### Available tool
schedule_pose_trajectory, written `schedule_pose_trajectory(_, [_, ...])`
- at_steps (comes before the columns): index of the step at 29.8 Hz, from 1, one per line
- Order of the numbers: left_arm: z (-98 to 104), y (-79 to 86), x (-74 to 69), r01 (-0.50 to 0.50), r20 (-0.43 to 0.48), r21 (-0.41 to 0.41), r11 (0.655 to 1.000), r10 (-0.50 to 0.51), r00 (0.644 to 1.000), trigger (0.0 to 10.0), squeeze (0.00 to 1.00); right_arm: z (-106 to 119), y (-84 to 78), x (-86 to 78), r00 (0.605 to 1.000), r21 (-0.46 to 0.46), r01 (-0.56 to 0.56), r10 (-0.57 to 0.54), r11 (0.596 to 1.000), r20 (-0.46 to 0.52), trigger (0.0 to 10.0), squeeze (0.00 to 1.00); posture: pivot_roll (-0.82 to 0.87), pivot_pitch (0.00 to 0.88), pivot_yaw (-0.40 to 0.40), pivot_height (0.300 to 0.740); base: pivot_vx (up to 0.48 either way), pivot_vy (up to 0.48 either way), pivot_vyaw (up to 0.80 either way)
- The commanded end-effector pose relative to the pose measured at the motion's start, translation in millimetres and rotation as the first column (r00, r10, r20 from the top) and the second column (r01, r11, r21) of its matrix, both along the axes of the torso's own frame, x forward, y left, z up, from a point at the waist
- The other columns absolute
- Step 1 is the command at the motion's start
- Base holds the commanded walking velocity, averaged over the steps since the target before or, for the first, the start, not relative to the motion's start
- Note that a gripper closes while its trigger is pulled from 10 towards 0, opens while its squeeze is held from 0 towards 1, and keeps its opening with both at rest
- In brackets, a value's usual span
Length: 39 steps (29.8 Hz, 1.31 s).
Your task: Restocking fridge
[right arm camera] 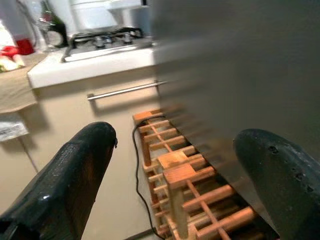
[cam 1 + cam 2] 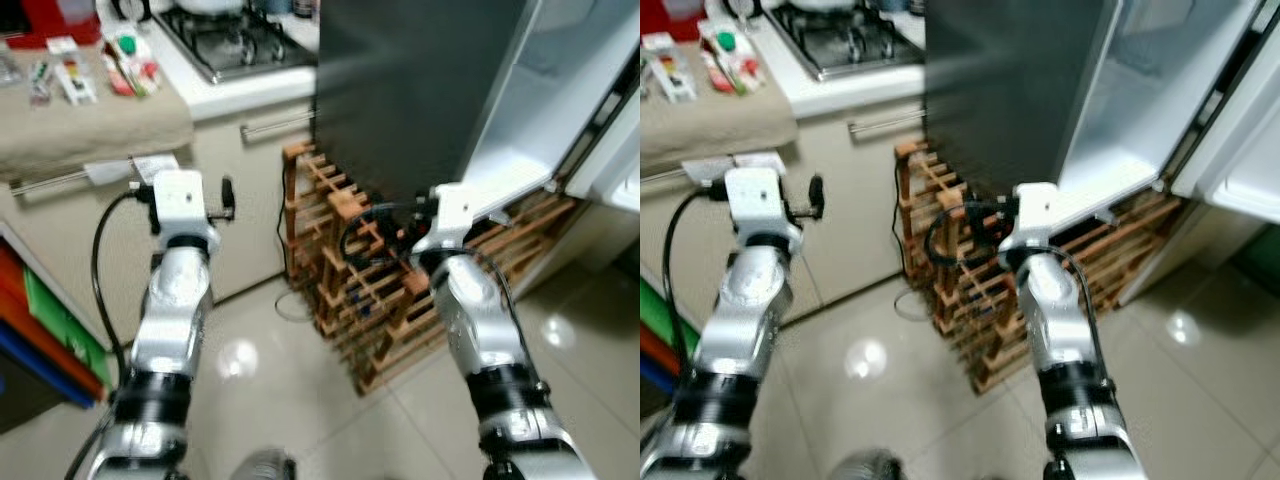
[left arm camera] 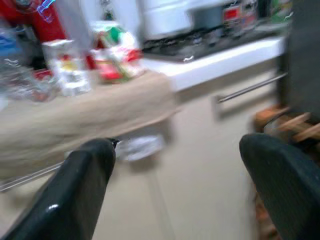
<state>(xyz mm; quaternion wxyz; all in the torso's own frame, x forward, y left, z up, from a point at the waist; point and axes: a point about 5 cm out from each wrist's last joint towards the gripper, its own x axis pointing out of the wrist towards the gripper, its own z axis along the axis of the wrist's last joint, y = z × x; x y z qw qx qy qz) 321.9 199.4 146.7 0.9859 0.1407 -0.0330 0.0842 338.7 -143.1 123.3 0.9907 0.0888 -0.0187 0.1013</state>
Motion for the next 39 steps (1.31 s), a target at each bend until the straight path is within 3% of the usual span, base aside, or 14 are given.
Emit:
schedule_pose_trajectory(1, [4, -1.7, -1.8, 0.022, -0.010, -0.009, 1.000, -0.022, 1.000, 10.0, 0.00, -4, -10.7, -2.2, 0.998, 0.003, 0.055, -0.055, 0.998, 0.002, 10.0, 0.30, 0.04, 0.000, 0.033, 0.740, 0.000, 0.000, 0.55])
schedule_pose_trajectory(5, [9, -5.9, 2.6, 0.032, 0.016, -0.057, 0.998, -0.031, 0.999, 10.0, 0.00, -3, -10.2, -1.6, 0.998, -0.013, 0.063, -0.062, 0.998, 0.019, 10.0, 0.29, 0.03, 0.000, 0.048, 0.740, 0.000, 0.000, 0.55])
schedule_pose_trajectory(8, [9, -22.5, 6.1, 0.051, 0.024, -0.114, 0.992, -0.049, 0.999, 10.0, 0.00, 2, -8.9, 1.5, 0.998, -0.047, 0.049, -0.048, 0.998, 0.034, 10.0, 0.35, 0.03, 0.000, 0.036, 0.740, 0.000, 0.000, 0.55])
schedule_pose_trajectory(12, [9, -29.7, 6.4, 0.055, 0.022, -0.114, 0.992, -0.053, 0.998, 10.0, 0.00, 4, -9.5, 3.1, 0.998, -0.047, 0.047, -0.045, 0.998, 0.038, 10.0, 0.35, 0.03, 0.000, 0.033, 0.740, 0.000, 0.000, 0.55])
schedule_pose_trajectory(15, [11, -40.3, 7.8, 0.081, 0.040, -0.160, 0.984, -0.075, 0.996, 10.0, 0.00, 13, -7.3, 7.7, 0.998, -0.069, 0.021, -0.016, 0.997, 0.067, 10.0, 0.36, 0.02, 0.000, -0.003, 0.740, 0.000, -0.404, 0.55])
schedule_pose_trajectory(20, [4, -40.3, 11.0, 0.042, 0.011, -0.200, 0.979, -0.040, 0.999, 10.0, 0.00, 23, 0.0, 9.0, 0.994, -0.094, -0.002, 0.012, 0.996, 0.106, 10.0, 0.36, 0.01, 0.000, -0.022, 0.740, 0.000, -0.480, 0.55])
schedule_pose_trajectory(30, [1, -44.0, 14.8, 0.033, -0.007, -0.228, 0.973, -0.035, 0.999, 10.0, 0.00, 21, 7.3, 4.3, 0.993, -0.115, -0.032, 0.044, 0.993, 0.109, 10.0, 0.40, -0.02, 0.000, -0.021, 0.740, 0.000, -0.460, 0.55])
schedule_pose_trajectory(33, [2, -42.4, 16.1, 0.033, 0.004, -0.242, 0.970, -0.033, 0.999, 10.0, 0.00, 22, 8.5, 4.1, 0.992, -0.125, -0.038, 0.052, 0.991, 0.112, 10.0, 0.41, -0.02, 0.000, -0.020, 0.740, 0.000, 0.000, 0.55])
schedule_pose_trajectory(36, [4, -39.2, 16.0, 0.020, 0.020, -0.201, 0.979, -0.016, 1.000, 10.0, 0.00, 21, 9.5, 2.7, 0.992, -0.137, -0.042, 0.058, 0.990, 0.115, 10.0, 0.43, -0.02, 0.000, -0.018, 0.740, 0.000, 0.000, 0.55])
schedule_pose_trajectory(39, [7, -41.1, 15.2, 0.060, 0.048, -0.231, 0.971, -0.050, 0.998, 10.0, 0.00, 20, 10.4, 2.0, 0.992, -0.139, -0.044, 0.060, 0.989, 0.111, 10.0, 0.44, -0.02, 0.000, -0.017, 0.740, 0.000, 0.000, 0.55])
